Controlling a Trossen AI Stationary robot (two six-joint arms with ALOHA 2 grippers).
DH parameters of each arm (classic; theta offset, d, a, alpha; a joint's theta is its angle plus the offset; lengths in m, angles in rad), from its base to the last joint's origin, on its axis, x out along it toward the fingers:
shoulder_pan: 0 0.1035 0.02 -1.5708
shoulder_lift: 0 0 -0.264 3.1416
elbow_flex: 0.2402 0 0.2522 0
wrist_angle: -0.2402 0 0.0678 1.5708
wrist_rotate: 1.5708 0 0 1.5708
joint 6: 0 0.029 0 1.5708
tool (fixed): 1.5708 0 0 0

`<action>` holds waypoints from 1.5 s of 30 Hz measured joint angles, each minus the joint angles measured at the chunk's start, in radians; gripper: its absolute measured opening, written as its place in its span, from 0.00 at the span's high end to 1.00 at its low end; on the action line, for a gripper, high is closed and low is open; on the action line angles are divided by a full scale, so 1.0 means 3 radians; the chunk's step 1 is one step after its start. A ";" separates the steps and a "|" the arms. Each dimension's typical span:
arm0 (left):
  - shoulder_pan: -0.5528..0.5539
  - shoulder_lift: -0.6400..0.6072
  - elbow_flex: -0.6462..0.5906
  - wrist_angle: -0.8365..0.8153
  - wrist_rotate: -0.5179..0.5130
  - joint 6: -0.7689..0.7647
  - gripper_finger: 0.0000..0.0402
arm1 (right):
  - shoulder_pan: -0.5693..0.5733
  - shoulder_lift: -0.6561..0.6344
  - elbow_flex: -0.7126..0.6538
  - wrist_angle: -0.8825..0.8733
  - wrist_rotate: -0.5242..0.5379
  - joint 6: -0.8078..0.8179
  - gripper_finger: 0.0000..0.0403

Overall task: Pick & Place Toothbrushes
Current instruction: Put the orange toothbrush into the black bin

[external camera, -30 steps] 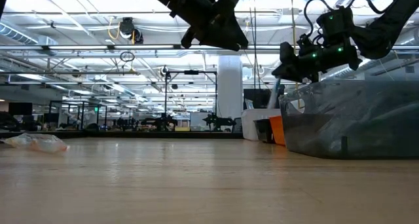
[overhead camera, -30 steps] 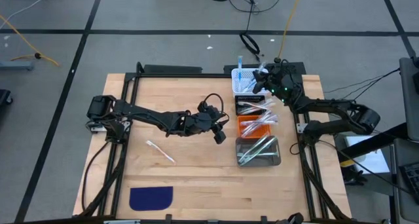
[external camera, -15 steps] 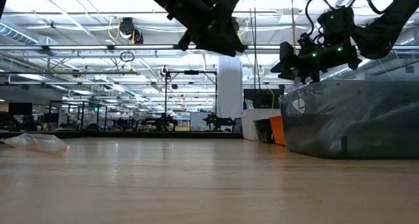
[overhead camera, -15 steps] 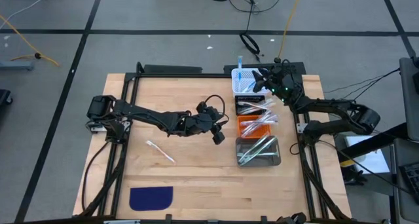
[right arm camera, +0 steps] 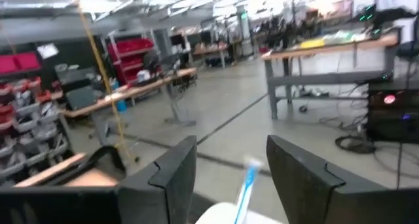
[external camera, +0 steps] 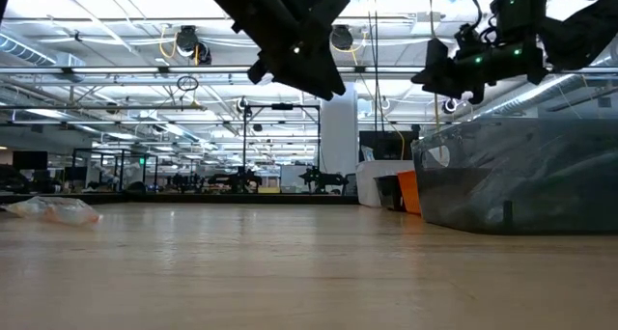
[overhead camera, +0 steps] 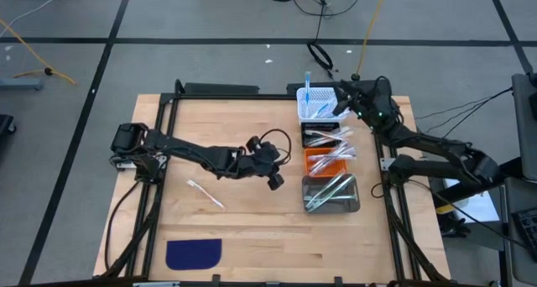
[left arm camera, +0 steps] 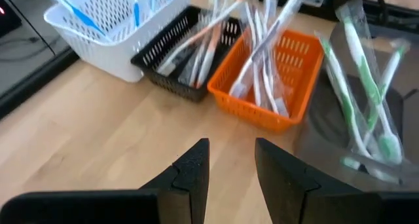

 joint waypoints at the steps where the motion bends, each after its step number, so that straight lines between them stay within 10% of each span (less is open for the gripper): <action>1: -0.0018 0.0000 0.0000 -0.0045 -0.0002 -0.0043 0.69 | 0.0026 -0.0047 0.0000 -0.0092 -0.0004 0.0007 0.56; 11: -0.0307 0.0000 0.0000 -0.1430 0.0229 -0.0742 0.69 | 0.0361 -0.0311 0.0000 -0.0501 -0.0823 0.0008 0.57; 22: -0.0694 0.0000 -0.0013 -0.3149 0.0619 -0.0208 0.69 | 0.0789 -0.0339 0.0000 -0.0501 -0.0978 0.0007 0.57; 45: -0.0793 -0.0001 -0.0596 -0.3305 0.1531 0.0406 0.69 | 0.0973 -0.0350 0.0000 -0.0499 -0.0955 0.0004 0.58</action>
